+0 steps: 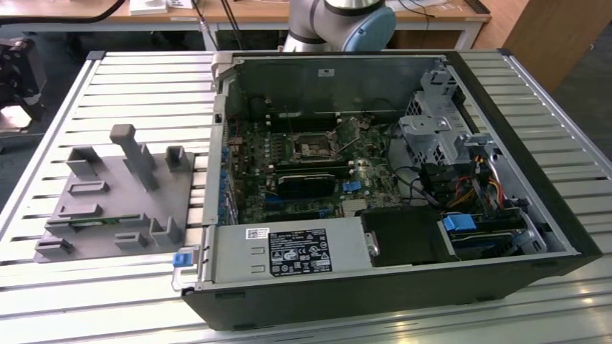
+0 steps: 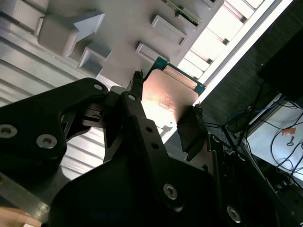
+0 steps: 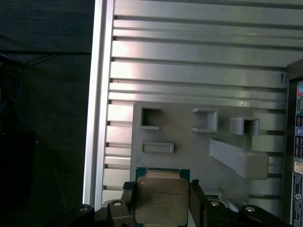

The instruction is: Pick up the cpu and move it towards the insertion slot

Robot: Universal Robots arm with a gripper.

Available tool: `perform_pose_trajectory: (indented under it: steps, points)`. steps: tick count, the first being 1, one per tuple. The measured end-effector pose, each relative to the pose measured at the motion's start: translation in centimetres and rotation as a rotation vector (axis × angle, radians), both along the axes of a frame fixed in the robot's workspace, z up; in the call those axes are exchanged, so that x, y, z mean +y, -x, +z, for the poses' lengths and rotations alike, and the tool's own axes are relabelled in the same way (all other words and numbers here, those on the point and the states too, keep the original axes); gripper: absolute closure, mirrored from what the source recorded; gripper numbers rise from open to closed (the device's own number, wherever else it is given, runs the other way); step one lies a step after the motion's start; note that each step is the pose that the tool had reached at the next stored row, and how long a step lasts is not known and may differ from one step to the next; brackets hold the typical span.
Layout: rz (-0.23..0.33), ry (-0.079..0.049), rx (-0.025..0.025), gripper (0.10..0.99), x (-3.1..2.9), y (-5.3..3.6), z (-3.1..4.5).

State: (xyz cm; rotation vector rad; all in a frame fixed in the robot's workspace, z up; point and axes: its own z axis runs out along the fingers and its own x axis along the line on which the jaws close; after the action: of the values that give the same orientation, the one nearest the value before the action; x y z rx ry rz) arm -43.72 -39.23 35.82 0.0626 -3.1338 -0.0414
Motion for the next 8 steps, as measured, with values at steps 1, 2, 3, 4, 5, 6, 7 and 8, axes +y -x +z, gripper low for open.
perform_pose_trajectory:
  steps: [1, 2, 3, 4, 5, 6, 7, 8]
  points:
    - [0.000, 0.000, -0.0001, 0.545, 0.02, 0.00, 0.05]
    - [0.000, 0.000, 0.0001, 0.545, 0.03, 0.00, 0.12]
    - [0.000, 0.000, 0.0000, 0.545, 0.04, 0.00, 0.20]
    - [0.000, 0.000, 0.0000, 0.545, 0.05, 0.00, 0.28]
    - [0.000, 0.000, 0.0000, 0.545, 0.06, 0.00, 0.35]
    - [0.000, 0.000, 0.0000, 0.545, 0.08, 0.00, 0.44]
    - [0.000, 0.000, 0.0000, 0.545, 0.10, 0.00, 0.54]
    - [0.000, 0.000, 0.0001, 0.545, 0.11, 0.00, 0.64]
